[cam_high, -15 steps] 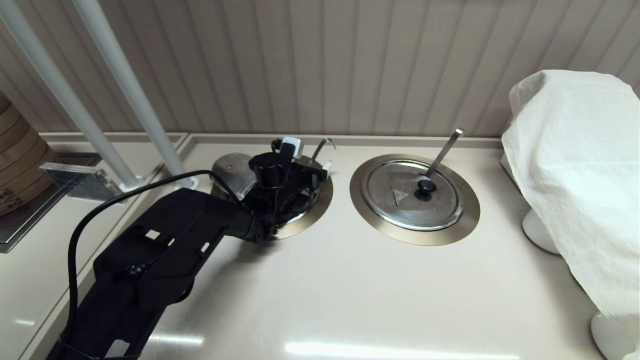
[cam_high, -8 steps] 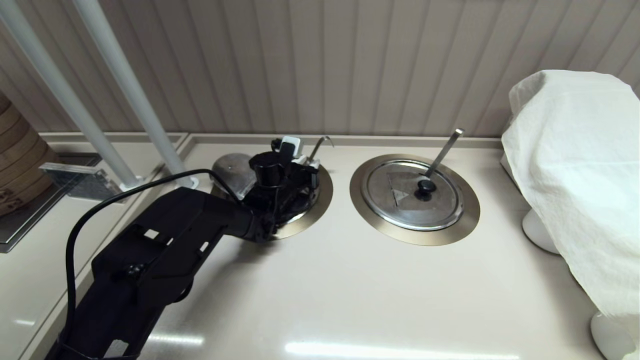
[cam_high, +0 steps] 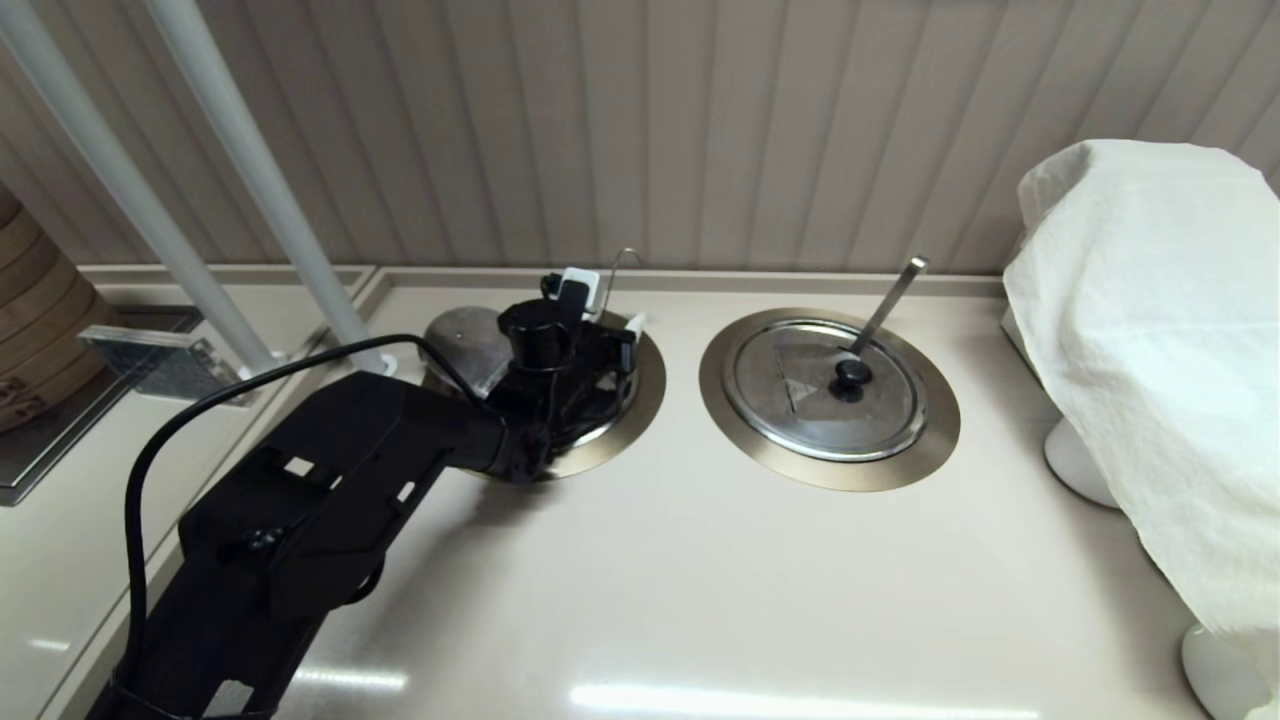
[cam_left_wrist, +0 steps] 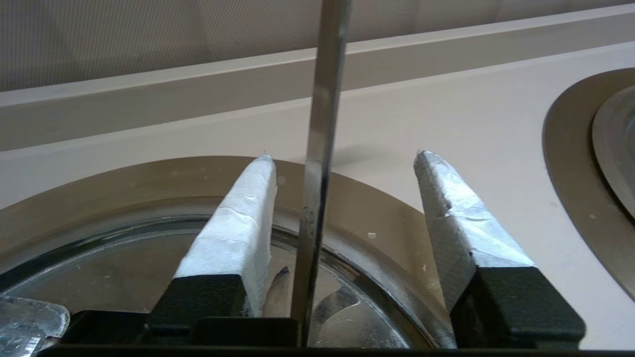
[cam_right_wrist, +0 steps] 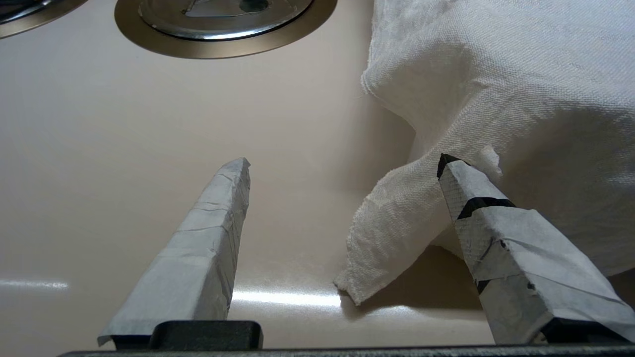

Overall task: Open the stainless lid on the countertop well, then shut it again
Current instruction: Stir with a spoon

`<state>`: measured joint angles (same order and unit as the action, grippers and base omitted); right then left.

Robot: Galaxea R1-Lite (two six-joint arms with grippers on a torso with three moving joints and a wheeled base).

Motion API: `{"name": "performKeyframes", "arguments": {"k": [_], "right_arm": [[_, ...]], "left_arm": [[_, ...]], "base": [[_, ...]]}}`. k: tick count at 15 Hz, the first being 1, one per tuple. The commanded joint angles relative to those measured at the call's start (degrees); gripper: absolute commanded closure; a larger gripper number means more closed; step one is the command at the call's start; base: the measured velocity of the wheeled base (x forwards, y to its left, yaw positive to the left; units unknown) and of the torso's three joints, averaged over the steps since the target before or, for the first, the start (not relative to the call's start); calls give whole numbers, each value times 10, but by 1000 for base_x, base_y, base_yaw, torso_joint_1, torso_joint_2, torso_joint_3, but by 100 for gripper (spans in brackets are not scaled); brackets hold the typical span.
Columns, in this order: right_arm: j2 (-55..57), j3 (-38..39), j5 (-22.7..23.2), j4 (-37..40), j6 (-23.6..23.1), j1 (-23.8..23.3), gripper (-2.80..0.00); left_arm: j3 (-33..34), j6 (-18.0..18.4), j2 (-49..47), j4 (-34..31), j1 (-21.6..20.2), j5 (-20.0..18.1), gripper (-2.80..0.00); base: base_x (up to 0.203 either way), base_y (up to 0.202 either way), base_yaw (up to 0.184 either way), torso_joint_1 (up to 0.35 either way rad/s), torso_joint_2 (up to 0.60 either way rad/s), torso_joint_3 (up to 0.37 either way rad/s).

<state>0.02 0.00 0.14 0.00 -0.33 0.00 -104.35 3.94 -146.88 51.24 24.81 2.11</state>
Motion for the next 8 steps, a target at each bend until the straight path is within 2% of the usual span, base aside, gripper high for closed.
{"name": "performKeyframes", "arguments": {"k": [1, 8], "right_arm": [[0, 0, 0, 0, 0, 0, -280], [0, 0, 0, 0, 0, 0, -280]], "left_arm": [[-1, -1, 2, 4, 0, 0, -280], [3, -3, 19, 4, -4, 4, -280]], "base": [[0, 0, 0, 0, 0, 0], [0, 0, 0, 0, 0, 0]]}}
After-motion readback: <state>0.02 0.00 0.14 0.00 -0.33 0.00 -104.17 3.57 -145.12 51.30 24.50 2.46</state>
